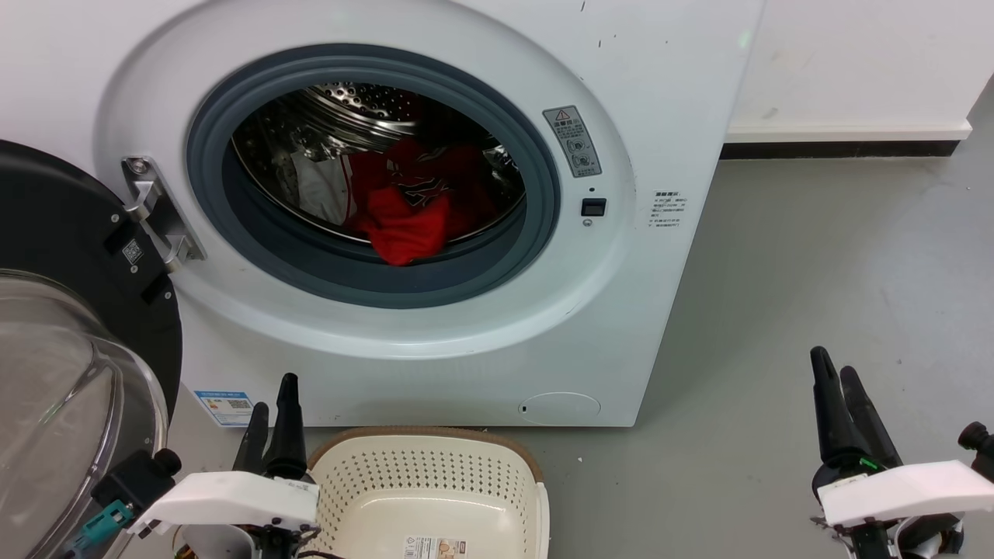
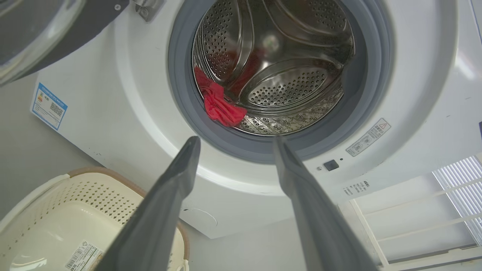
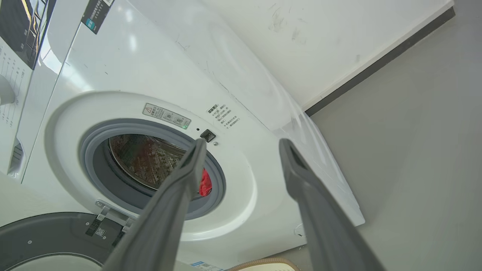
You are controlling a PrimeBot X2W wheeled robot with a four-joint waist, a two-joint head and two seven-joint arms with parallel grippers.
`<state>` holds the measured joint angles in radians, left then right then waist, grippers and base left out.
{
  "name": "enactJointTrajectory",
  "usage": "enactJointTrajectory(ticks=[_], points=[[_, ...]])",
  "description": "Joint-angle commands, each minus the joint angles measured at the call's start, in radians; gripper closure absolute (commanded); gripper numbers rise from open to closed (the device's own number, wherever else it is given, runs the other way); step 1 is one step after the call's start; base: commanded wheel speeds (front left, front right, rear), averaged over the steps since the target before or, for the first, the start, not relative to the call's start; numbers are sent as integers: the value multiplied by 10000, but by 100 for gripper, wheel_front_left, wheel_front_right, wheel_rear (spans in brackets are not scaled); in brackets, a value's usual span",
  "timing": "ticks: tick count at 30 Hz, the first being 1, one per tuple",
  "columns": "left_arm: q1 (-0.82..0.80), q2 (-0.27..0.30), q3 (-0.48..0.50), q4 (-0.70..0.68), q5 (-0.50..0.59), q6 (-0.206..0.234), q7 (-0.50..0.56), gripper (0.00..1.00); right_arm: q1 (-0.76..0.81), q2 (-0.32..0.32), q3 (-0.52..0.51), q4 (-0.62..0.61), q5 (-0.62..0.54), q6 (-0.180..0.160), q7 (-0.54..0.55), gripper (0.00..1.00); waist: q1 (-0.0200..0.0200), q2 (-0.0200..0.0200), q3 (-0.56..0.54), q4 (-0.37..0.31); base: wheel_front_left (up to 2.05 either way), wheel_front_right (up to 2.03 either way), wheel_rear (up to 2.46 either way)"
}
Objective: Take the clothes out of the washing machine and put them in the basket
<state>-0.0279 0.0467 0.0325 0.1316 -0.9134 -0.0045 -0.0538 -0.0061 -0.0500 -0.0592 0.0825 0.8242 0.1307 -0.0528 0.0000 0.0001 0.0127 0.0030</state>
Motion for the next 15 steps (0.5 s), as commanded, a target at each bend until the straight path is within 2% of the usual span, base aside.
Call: enactJointTrajectory(ticks=[1, 15], points=[[-43, 26, -72, -203, 504, 60, -130, 0, 18, -14, 23, -250, -492, 0, -122, 0, 0, -1, -6, -1, 0, 0, 0], [125, 30, -299, -475, 2312, 307, -543, 0, 233, -13, 83, -656, -2419, 0, -545, 0, 0, -1, 24, 5, 0, 0, 0]])
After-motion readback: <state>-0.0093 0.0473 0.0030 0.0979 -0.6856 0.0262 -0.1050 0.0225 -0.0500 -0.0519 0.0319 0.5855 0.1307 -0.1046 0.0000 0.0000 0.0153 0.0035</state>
